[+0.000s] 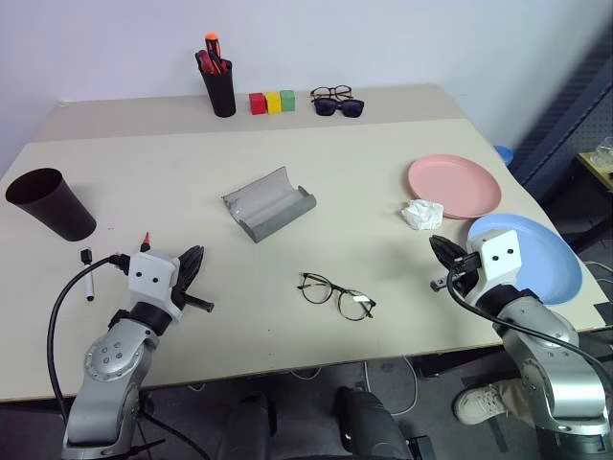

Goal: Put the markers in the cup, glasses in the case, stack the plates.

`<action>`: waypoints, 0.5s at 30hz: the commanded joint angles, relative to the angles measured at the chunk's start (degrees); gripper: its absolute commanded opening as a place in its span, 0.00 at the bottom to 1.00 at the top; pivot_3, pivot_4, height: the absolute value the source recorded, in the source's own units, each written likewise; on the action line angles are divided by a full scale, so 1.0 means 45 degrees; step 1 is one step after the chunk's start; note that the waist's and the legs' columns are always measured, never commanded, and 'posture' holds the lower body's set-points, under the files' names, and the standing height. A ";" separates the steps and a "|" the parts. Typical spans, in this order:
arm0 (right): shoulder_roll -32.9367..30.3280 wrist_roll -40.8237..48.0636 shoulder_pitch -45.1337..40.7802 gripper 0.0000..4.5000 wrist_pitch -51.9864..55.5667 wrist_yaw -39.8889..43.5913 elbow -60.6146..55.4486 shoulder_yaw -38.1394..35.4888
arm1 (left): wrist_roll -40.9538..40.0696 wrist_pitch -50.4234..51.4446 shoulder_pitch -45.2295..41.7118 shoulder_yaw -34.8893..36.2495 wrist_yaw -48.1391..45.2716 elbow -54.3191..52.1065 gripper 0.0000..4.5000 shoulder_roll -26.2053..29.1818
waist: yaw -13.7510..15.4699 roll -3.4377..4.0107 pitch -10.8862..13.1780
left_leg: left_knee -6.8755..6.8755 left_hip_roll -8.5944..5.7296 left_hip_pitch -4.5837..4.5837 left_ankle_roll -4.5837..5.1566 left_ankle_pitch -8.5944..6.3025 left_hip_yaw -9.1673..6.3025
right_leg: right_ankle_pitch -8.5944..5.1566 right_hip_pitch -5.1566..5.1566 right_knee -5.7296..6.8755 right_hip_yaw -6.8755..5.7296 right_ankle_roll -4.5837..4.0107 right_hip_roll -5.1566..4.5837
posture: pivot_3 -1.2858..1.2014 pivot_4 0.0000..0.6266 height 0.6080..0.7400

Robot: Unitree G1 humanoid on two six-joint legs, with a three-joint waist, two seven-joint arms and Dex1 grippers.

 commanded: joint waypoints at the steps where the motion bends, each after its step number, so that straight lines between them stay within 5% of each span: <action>1: -0.0426 0.0785 -0.0934 0.00 -0.0315 0.1158 -0.0323 0.0243 | -0.0176 0.2927 -0.1136 0.0685 0.1887 -0.1044 0.02 -0.0193 | 0.0000 0.0000 0.0000 | 0.0004 -0.0001 0.0000 0.0001 0.0001 -0.0004 | -0.0001 0.0001 0.0006 0.0000 0.0003 0.0005 | 0.52 0.24 1.00; 9: -0.1116 0.2522 -0.3821 0.00 0.0081 0.3767 0.0395 0.0971 | -0.0818 0.8038 -0.3053 0.1866 0.3975 -0.2040 0.02 -0.0917 | 0.0001 -0.0005 0.0000 | 0.0015 -0.0004 0.0009 0.0006 0.0004 -0.0027 | 0.0003 0.0012 0.0047 -0.0001 0.0008 0.0035 | 0.52 0.24 1.00; 15: -0.1061 0.3022 -0.4063 0.61 0.0309 0.4631 0.0470 0.1635 | -0.0691 0.8741 -0.2946 0.1944 0.3968 -0.2263 0.00 -0.0824 | 0.0046 -0.0017 0.0007 | 0.0019 -0.0010 0.0011 0.0006 0.0004 -0.0046 | -0.0021 -0.0002 0.0114 -0.0002 0.0033 0.0039 | 0.52 0.24 1.00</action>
